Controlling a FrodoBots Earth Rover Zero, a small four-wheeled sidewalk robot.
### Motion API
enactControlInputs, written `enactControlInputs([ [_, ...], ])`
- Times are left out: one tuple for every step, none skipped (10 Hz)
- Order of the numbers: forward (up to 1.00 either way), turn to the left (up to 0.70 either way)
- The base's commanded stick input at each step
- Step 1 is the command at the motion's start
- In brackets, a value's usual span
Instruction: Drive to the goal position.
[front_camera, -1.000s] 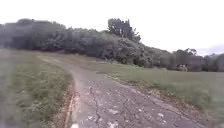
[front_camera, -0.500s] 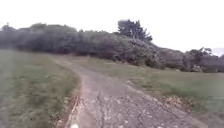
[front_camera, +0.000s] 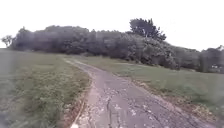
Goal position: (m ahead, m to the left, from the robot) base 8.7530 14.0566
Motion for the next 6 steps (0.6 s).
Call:
enactControlInputs([
  [0.70,0.00],
  [0.70,0.00],
  [0.70,0.00],
  [0.70,0.00],
  [0.70,0.00],
  [0.70,0.00],
])
